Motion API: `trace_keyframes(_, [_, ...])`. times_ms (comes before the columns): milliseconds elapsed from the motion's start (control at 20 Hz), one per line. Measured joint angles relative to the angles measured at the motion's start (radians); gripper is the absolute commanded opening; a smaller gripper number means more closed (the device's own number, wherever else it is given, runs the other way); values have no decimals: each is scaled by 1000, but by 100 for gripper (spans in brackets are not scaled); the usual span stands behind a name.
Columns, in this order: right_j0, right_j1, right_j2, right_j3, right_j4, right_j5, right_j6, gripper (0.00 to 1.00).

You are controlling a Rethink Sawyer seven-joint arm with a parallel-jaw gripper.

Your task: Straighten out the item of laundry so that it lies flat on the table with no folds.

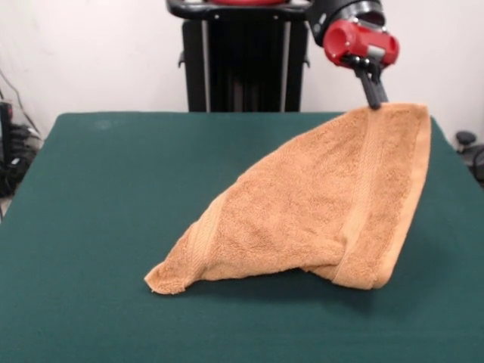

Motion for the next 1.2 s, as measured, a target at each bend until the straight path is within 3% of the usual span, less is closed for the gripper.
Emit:
trace_keyframes(400, [0, 34, -1, 37, 145, -59, 0, 0])
trace_keyframes(1200, [2, 299, -3, 64, 284, -368, 0, 0])
